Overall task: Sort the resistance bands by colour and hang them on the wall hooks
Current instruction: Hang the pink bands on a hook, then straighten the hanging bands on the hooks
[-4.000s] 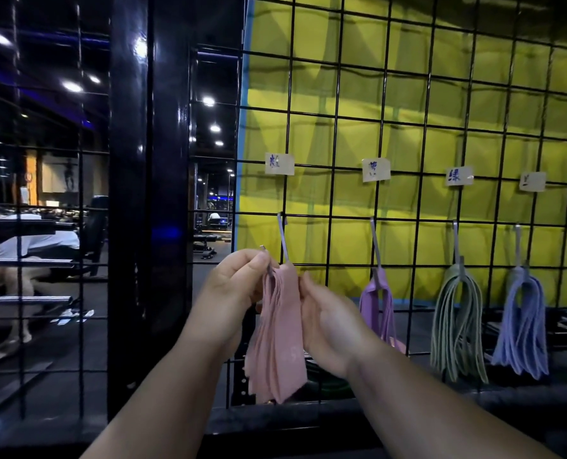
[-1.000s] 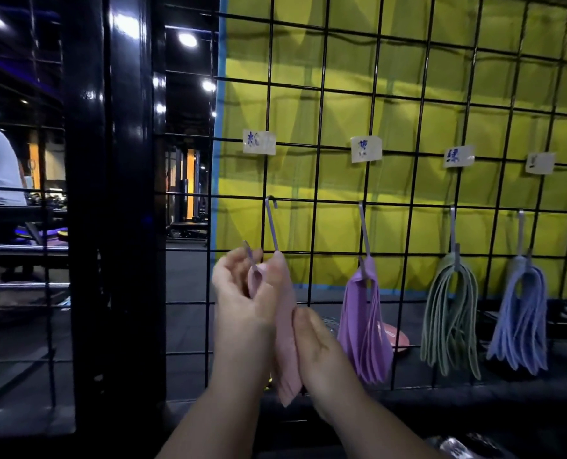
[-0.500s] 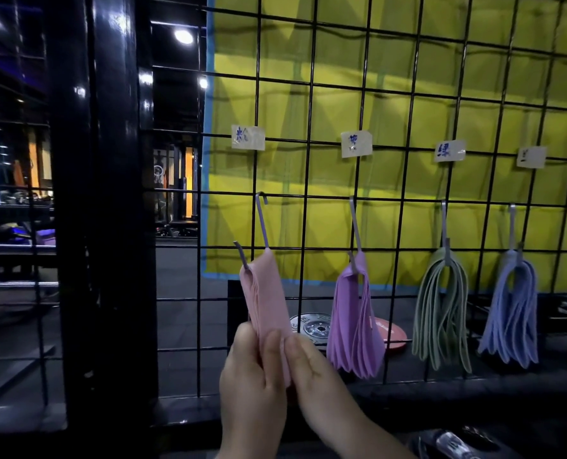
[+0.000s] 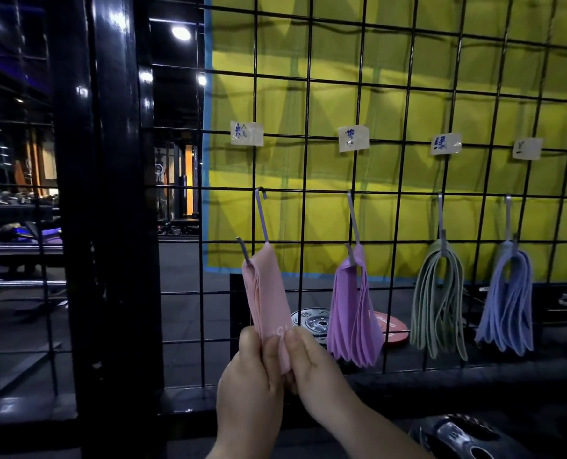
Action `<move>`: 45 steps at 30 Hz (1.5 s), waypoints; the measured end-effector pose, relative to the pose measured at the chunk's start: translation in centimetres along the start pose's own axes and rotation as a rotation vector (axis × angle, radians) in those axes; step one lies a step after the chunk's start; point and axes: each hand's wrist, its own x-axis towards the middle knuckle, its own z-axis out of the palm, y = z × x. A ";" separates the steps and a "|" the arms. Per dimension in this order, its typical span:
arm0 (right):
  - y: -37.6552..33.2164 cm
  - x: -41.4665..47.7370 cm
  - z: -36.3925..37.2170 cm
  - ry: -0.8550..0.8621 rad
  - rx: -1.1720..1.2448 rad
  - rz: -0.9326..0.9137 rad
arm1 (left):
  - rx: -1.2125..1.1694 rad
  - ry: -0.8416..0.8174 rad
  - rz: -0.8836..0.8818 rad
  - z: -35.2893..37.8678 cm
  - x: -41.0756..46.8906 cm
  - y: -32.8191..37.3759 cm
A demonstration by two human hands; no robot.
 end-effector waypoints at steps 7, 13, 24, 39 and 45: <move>0.3 0.0 0.3 -0.002 0.010 -0.007 | -0.013 0.014 -0.035 0.1 -0.1 0.0; 0.2 -0.1 0.4 0.030 -0.048 -0.032 | -0.026 -0.006 -0.060 0.0 -0.2 0.3; -0.1 -0.4 0.1 0.033 -0.189 0.024 | 0.158 -0.072 -0.069 -0.7 0.3 0.2; -5.5 -2.6 -7.1 0.562 -0.357 -0.242 | -0.315 0.147 0.314 0.9 1.8 7.3; -7.3 0.2 -10.2 0.622 -0.317 -0.158 | -0.242 -0.055 0.215 3.0 4.2 10.6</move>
